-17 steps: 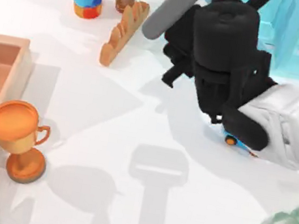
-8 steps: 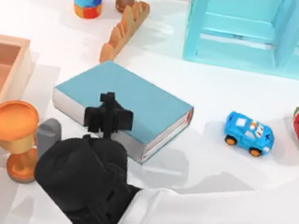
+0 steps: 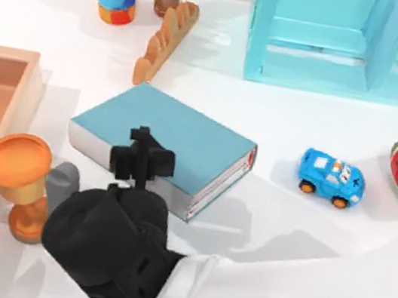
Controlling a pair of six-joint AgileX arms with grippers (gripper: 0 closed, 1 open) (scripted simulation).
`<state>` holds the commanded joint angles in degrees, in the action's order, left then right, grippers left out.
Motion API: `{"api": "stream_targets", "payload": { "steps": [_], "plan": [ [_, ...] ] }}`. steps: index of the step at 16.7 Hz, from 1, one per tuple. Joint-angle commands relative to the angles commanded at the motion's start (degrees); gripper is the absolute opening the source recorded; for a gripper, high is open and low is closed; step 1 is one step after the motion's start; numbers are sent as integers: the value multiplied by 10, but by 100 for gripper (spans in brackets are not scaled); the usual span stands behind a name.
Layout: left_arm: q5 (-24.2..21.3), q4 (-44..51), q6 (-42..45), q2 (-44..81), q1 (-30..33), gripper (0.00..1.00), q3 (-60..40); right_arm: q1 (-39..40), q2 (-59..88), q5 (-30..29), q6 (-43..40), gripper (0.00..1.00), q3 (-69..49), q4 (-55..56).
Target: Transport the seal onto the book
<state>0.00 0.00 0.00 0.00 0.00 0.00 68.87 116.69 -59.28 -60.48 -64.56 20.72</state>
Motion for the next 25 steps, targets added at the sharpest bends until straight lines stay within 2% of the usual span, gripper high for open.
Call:
{"api": "stream_targets", "payload": {
  "steps": [14, 25],
  "plan": [
    [0, 0, 0, 0, 0, 100, 0, -1, 47, -1, 3, 0, 18, 59],
    [0, 0, 0, 0, 0, 100, 0, -1, 47, -1, 3, 83, 18, 59]
  ]
}}
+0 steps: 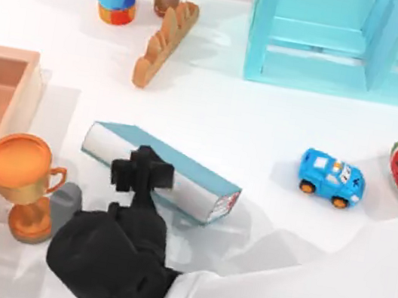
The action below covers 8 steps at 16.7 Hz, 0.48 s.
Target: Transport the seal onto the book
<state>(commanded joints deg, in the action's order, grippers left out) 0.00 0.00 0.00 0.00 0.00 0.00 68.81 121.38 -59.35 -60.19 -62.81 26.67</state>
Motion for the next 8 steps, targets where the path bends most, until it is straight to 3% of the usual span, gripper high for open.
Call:
{"api": "stream_targets", "payload": {
  "steps": [2, 8],
  "plan": [
    [0, 0, 0, 0, 0, 100, 0, 0, 0, 0, 0, 98, 0, 0],
    [0, 0, 0, 0, 0, 100, 0, 0, 0, 0, 0, 100, 0, 0]
  ]
}}
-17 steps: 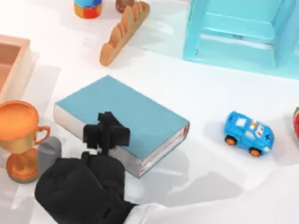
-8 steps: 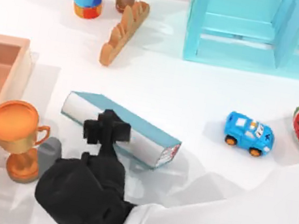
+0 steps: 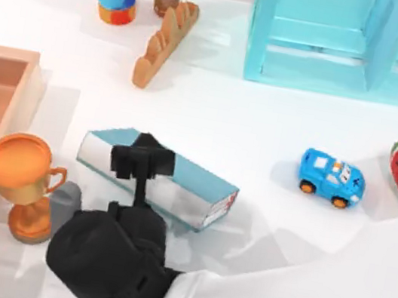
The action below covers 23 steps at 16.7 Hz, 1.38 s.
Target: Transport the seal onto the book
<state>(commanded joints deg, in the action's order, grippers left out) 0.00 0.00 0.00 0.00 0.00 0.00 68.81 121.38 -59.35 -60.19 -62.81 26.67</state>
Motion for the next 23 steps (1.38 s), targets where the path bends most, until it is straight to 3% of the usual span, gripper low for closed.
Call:
{"api": "stream_targets", "payload": {
  "steps": [6, 15, 19, 23],
  "plan": [
    [0, 0, 0, 0, 0, 100, 0, 21, -3, -6, 21, 100, -4, -18],
    [0, 0, 0, 0, 0, 100, 0, 203, -26, -90, 300, 100, -44, -298],
    [0, 0, 0, 0, 0, 100, 0, 227, -33, -126, 403, 100, -52, -433],
    [0, 0, 0, 0, 0, 100, 0, 221, -34, -145, 430, 100, -56, -491]
  ]
}}
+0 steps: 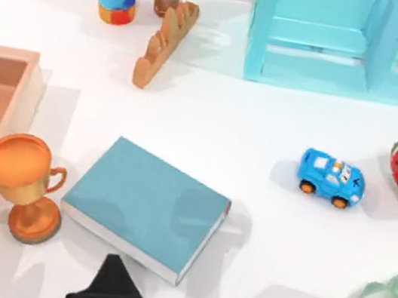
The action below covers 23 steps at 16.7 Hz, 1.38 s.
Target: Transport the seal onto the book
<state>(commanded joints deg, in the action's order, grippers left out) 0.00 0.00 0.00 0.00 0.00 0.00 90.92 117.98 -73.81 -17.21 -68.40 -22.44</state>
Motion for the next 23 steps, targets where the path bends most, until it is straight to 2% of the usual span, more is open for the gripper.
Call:
{"api": "stream_targets", "payload": {
  "steps": [6, 9, 14, 20, 23],
  "plan": [
    [0, 0, 0, 0, 0, 100, 0, -5, -3, 7, 1, 100, 4, 2],
    [0, 0, 0, 0, 0, 100, 0, -58, -56, 58, 16, 100, 37, 15],
    [0, 0, 0, 0, 0, 100, 0, -253, -267, 233, 61, 100, 152, 54],
    [0, 0, 0, 0, 0, 100, 0, -553, -685, 479, 120, 100, 369, 112],
    [0, 0, 0, 0, 0, 100, 0, -690, -882, 582, 143, 100, 479, 143]
  ]
}}
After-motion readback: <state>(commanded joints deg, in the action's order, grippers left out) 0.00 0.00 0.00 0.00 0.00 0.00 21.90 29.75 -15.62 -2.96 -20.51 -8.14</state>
